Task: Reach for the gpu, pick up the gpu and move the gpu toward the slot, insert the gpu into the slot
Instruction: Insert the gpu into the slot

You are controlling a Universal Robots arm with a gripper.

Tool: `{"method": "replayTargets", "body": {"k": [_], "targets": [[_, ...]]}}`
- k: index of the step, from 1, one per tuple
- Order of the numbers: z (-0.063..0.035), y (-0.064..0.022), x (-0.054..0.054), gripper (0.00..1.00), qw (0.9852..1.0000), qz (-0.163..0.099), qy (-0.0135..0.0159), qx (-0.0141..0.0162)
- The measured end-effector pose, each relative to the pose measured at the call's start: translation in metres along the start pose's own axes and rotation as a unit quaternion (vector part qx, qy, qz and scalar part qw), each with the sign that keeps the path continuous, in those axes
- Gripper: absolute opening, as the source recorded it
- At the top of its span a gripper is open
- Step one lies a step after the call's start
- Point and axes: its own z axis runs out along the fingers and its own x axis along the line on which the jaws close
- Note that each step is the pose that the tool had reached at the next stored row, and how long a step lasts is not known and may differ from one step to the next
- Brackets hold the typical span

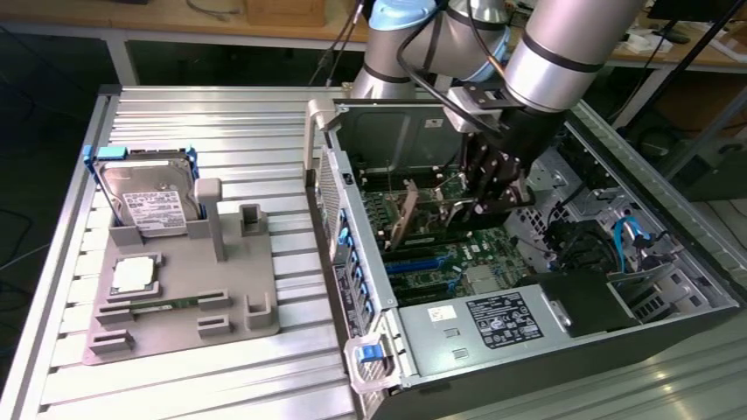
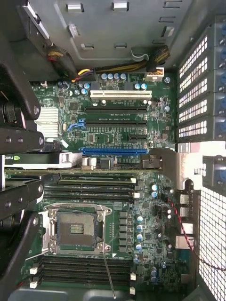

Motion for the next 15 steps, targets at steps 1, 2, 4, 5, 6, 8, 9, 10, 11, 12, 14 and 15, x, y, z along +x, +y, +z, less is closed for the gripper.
{"method": "replayTargets", "body": {"k": [1,2,4,5,6,8,9,10,11,12,14,15], "targets": [[0.0000,0.0000,0.001,0.27,1.0000,0.000,0.0003,0.0000],[0.0002,0.0002,0.001,0.27,1.0000,0.000,0.0005,0.0000],[0.0010,0.0029,0.002,0.27,1.0000,0.000,0.0005,0.0000],[0.0014,0.0054,0.002,0.27,1.0000,0.000,0.0006,0.0000],[0.0020,0.0083,0.002,0.27,1.0000,0.000,0.0006,0.0000],[0.0031,0.0116,0.002,0.27,1.0000,0.000,0.0006,0.0000],[0.0036,0.0131,0.002,0.27,1.0000,0.000,0.0007,0.0000],[0.0041,0.0140,0.002,0.27,1.0000,0.000,0.0006,0.0000],[0.0045,0.0152,0.002,0.27,1.0000,0.000,0.0007,0.0000],[0.0049,0.0164,0.002,0.27,1.0000,0.000,0.0007,0.0000],[0.0056,0.0187,0.002,0.27,1.0000,0.000,0.0006,0.0000],[0.0060,0.0201,0.003,0.27,1.0000,0.000,0.0006,0.0000]]}}
